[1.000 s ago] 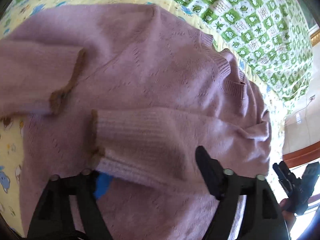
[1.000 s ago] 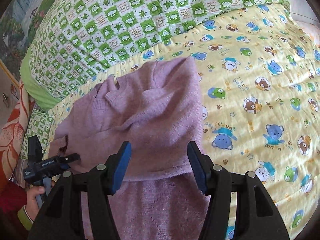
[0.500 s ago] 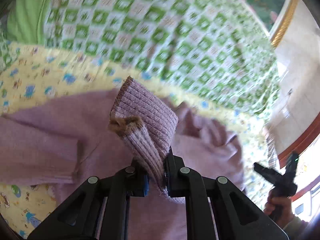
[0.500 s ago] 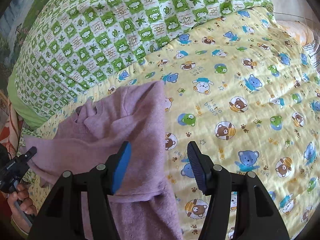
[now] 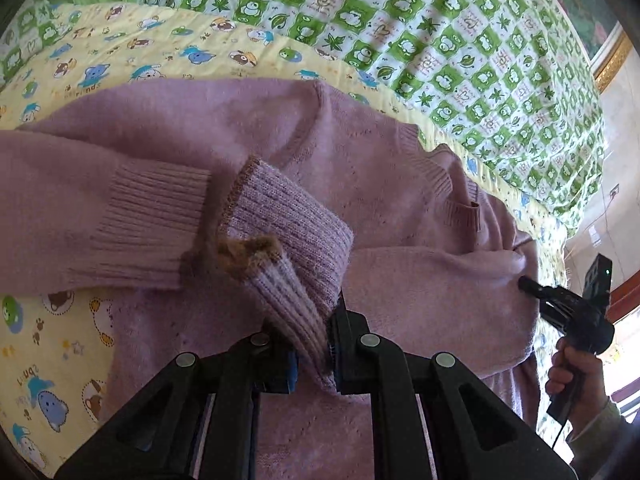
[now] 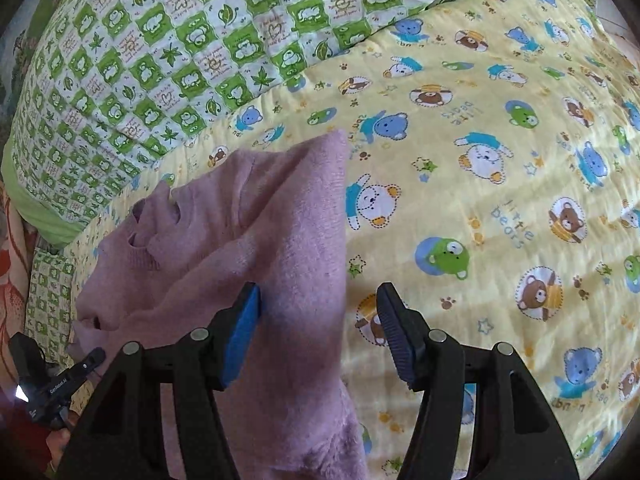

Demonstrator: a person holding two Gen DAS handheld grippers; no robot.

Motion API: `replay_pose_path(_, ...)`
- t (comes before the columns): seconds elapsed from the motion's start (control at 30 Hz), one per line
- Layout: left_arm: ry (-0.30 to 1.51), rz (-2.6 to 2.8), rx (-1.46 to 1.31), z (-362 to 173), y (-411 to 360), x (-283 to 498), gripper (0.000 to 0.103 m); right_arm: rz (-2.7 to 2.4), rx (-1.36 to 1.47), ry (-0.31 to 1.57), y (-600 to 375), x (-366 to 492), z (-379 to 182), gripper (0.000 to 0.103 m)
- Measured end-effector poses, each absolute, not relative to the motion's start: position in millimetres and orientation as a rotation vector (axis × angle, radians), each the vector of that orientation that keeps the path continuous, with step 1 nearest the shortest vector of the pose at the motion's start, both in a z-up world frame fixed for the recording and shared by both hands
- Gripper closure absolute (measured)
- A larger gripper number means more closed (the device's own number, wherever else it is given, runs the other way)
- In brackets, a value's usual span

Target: Fold small clothes

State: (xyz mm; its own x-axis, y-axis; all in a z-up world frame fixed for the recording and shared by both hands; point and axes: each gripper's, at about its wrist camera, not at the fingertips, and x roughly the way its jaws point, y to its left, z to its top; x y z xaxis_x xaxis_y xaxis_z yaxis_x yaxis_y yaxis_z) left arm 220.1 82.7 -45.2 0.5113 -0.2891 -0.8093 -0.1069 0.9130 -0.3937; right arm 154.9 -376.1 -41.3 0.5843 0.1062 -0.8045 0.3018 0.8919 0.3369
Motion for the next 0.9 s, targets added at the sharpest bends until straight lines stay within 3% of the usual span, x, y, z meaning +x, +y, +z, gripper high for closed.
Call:
replay_pose_path(0.07, 1.032, -0.146, -0.434, -41, 74, 221, 0.091, -0.104, 0.432, 0.985, -375, 163, -42, 0.094)
replay_pose_path(0.23, 1.005, -0.215, -0.385, -36, 42, 229, 0.091, -0.219, 0.365, 0.901, -408, 158, -2, 0.095)
replay_pose_path(0.47, 1.055, -0.184, -0.323, -58, 43, 235, 0.088, -0.254, 0.271, 0.962, -409, 159, -25, 0.095)
replay_pose_path(0.67, 1.074, -0.163, -0.289, -61, 48, 227, 0.075, -0.276, 0.274, 0.968, -407, 159, -35, 0.095)
replay_pose_path(0.73, 1.073, -0.140, -0.292, -57, 53, 224, 0.059, -0.274, 0.288, 0.968, -406, 158, -32, 0.093)
replay_pose_path(0.8, 1.066, -0.113, -0.296, -50, 56, 222, 0.046, -0.295, 0.281, 0.963, -405, 153, -24, 0.082)
replay_pose_path(0.9, 1.047, -0.092, -0.305, -39, 68, 212, 0.045, -0.301, 0.267, 0.932, -398, 145, -9, 0.071)
